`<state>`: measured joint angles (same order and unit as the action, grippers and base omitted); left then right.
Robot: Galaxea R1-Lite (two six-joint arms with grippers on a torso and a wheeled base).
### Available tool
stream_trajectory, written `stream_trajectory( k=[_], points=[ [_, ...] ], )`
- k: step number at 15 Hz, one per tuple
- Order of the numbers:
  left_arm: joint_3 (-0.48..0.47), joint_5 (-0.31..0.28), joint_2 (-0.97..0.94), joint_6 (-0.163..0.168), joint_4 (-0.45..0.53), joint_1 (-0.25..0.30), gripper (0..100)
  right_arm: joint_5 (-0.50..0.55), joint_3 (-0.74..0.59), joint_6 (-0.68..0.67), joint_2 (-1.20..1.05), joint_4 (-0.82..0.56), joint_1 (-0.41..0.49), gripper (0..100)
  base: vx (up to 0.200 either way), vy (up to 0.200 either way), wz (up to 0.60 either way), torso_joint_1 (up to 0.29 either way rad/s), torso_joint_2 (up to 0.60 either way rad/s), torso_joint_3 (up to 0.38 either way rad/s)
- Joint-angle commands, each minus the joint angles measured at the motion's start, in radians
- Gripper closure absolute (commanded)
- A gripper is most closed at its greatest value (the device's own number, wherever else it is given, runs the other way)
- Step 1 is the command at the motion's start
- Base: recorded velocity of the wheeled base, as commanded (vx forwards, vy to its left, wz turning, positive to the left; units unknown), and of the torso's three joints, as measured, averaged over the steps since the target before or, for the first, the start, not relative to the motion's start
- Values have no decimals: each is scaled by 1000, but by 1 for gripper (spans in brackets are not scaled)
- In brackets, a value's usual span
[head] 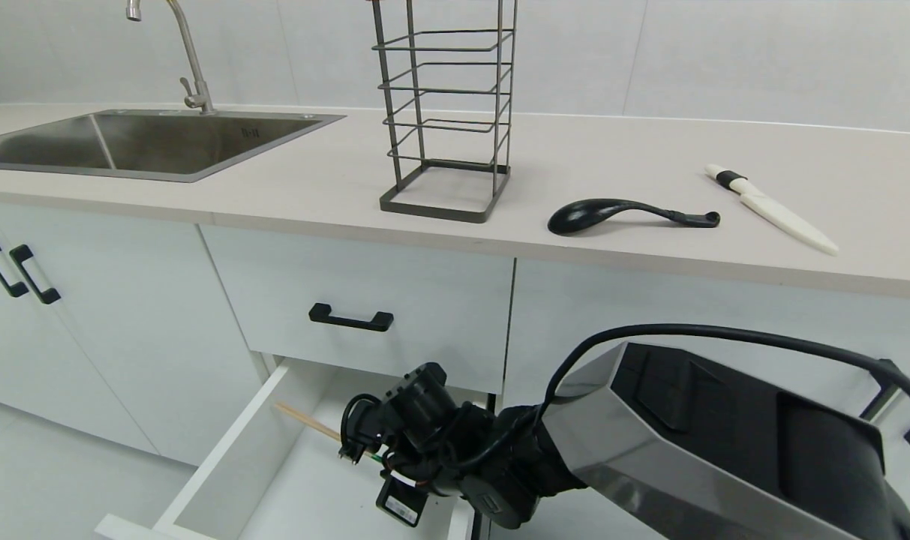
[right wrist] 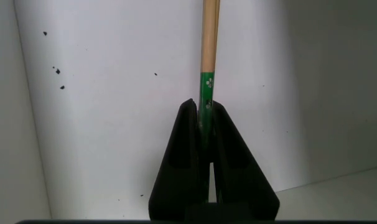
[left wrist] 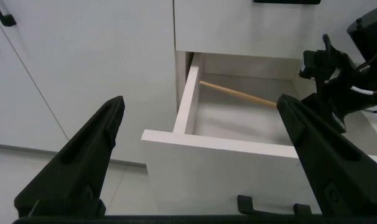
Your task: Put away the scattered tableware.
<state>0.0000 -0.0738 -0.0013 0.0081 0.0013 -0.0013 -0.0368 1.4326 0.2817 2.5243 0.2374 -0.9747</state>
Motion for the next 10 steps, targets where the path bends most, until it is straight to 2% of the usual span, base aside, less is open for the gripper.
stream_trajectory(
  k=[1, 7, 8, 10],
  points=[
    [0, 0, 1, 1, 0, 1, 0, 0, -1, 2, 22, 0, -6, 100, 0, 0, 0, 0, 0, 0],
    [0, 0, 1, 0, 0, 0, 0, 2, 8, -1, 44, 0, -18, 100, 0, 0, 0, 0, 0, 0],
    [0, 0, 1, 0, 0, 0, 0, 0, 9, -1, 44, 6, -18, 0, 0, 0, 0, 0, 0, 0],
    [0, 0, 1, 1, 0, 0, 0, 0, 5, 1, 24, 11, -18, 0, 0, 0, 0, 0, 0, 0]
  ],
)
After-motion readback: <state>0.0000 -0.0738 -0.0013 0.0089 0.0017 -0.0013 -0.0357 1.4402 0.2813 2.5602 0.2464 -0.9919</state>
